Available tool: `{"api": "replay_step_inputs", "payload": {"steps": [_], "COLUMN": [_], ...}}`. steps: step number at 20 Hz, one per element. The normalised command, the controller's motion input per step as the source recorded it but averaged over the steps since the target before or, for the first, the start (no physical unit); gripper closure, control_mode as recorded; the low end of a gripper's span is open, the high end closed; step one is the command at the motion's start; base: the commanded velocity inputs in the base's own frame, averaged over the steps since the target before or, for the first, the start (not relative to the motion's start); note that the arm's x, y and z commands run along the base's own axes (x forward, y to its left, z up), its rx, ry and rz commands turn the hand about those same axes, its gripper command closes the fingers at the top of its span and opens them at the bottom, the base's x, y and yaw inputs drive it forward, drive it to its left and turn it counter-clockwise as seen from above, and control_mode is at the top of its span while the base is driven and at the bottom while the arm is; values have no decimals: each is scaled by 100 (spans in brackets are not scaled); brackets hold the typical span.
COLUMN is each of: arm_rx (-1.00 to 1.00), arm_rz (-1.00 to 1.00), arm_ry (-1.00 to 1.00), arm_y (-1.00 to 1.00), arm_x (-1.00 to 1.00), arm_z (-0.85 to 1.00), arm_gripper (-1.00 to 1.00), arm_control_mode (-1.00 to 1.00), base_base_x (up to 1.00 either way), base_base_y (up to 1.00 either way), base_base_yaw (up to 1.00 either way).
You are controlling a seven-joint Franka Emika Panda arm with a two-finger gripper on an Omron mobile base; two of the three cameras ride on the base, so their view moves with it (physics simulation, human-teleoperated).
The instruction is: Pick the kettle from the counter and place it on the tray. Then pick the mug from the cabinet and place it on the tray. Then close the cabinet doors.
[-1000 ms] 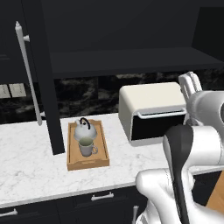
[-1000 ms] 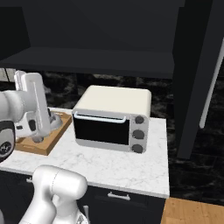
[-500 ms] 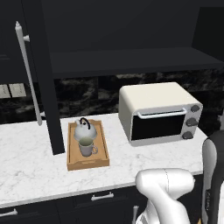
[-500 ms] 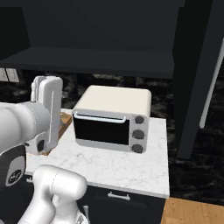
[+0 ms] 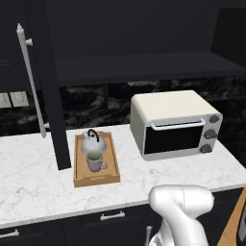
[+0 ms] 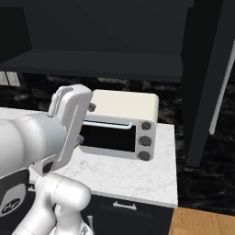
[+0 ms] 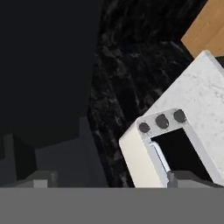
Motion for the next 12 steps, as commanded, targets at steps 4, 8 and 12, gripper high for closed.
{"api": "replay_step_inputs", "payload": {"steps": [4,8,12], "arm_rx": [12,2,0], "arm_rz": [-32,-35,-36], "arm_ry": [0,0,0], "arm_y": [-59,-61,-63], "arm_x": [-47,-46,-43], "arm_z": [18,7,0], "arm_gripper": [-100,-100,-100], "arm_control_mode": [-100,-100,-100], "base_base_x": [0,0,0], "base_base_y": [0,0,0], "base_base_yaw": [0,0,0]}}
